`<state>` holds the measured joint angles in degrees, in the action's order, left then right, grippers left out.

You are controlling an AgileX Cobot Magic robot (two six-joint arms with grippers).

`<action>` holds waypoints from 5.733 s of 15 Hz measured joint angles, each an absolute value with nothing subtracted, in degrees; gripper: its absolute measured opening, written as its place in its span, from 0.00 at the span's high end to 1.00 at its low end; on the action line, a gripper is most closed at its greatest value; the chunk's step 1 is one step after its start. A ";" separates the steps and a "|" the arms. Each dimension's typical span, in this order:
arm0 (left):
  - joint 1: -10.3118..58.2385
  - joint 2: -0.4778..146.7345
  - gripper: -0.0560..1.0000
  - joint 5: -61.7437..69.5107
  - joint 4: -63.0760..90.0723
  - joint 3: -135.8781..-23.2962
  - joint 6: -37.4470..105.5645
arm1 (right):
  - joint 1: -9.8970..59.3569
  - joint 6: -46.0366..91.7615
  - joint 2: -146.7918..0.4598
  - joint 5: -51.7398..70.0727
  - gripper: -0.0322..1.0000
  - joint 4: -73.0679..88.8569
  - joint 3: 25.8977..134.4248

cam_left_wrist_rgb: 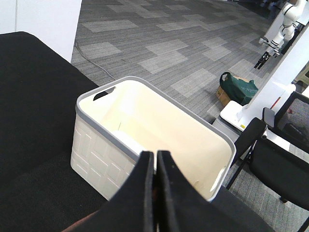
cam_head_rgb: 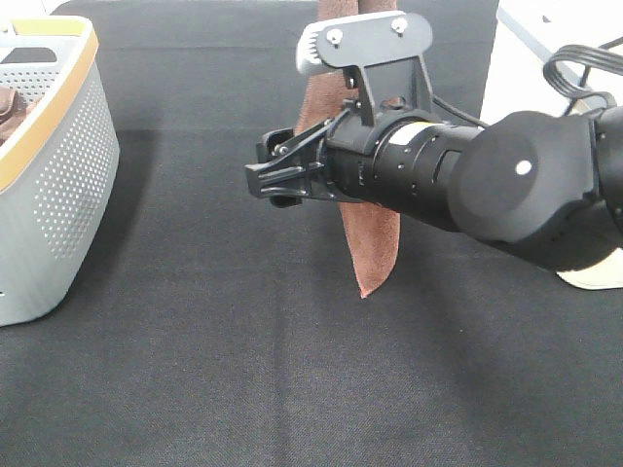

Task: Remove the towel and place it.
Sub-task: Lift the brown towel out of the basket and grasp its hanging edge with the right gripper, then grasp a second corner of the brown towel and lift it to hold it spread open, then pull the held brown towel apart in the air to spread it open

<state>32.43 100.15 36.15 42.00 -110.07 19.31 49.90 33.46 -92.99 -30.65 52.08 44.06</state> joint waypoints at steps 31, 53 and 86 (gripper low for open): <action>32.43 100.15 0.95 37.30 23.66 -112.64 13.41 | 49.90 58.04 -92.99 -33.75 0.65 71.79 44.06; 32.43 100.15 0.95 53.00 -4.87 -112.64 -2.81 | 49.90 77.64 -85.71 -11.34 0.97 75.69 44.06; 32.43 100.15 0.95 65.78 -5.04 -112.64 -3.90 | 39.48 106.05 -83.54 0.00 0.97 99.98 53.34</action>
